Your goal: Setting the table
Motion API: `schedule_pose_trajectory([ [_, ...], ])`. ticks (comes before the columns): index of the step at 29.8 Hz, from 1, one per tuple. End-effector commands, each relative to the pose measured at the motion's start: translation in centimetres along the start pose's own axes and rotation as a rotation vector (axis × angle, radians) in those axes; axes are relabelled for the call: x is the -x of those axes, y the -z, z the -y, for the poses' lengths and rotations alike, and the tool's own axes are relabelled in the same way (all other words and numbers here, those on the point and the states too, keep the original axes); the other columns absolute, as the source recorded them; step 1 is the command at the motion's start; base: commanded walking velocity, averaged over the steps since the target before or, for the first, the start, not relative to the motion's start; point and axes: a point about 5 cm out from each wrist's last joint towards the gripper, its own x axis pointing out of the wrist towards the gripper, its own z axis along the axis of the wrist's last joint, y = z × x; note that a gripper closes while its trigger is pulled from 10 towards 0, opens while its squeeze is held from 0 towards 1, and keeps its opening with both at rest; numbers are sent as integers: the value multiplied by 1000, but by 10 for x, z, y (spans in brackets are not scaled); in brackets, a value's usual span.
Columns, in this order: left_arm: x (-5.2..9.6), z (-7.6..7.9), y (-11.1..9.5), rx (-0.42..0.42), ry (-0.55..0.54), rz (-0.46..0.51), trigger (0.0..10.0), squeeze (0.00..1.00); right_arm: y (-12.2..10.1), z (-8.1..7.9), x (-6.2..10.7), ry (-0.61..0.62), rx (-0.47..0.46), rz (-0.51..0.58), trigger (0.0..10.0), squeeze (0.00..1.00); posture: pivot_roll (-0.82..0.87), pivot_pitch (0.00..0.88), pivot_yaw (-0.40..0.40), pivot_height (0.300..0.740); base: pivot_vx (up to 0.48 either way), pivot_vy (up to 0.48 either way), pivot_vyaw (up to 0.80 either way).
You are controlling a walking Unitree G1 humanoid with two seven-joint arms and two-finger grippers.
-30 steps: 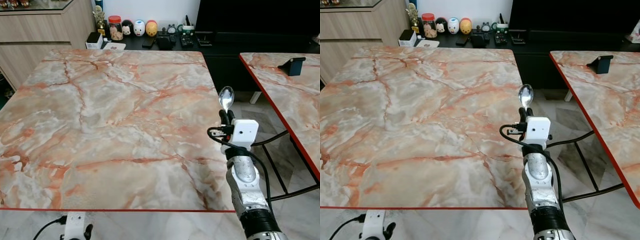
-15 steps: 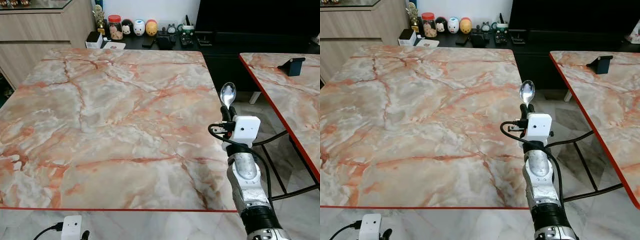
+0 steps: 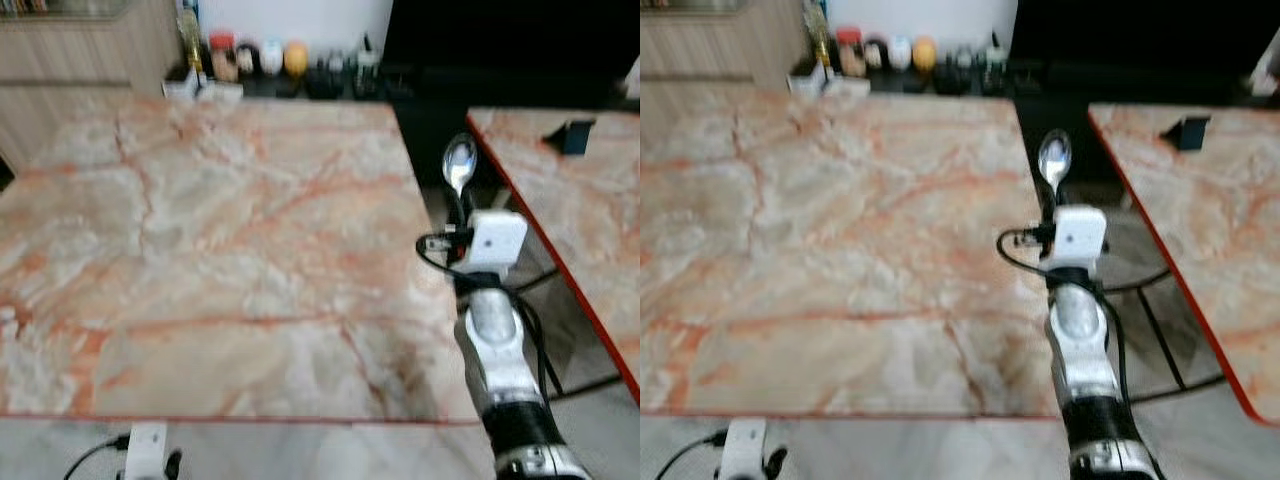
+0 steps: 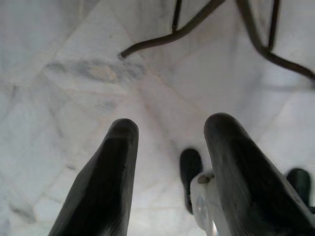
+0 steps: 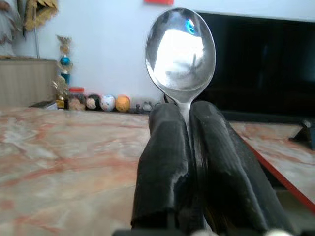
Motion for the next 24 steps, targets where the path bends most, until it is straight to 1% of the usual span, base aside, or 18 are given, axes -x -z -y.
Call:
schedule_pose_trajectory([
  [1, 1, -1, 3, -5, -3, -10, 10000, 0, -10, 0, -5, 9, -9, 45, 10000, 0, -3, 0, -51, 740, 0, -270, 0],
  [11, 0, 0, 1, -8, 1, -5, 10000, 0, -16, 1, -8, 13, -11, 66, 10000, 0, -6, 0, -50, 740, 0, -269, 0],
  [24, 0, 5, -1, -7, 12, -1, 10000, 0, -21, -2, -11, 2, -16, 88, 10000, 0, -7, 0, -53, 740, 0, -270, 0],
])
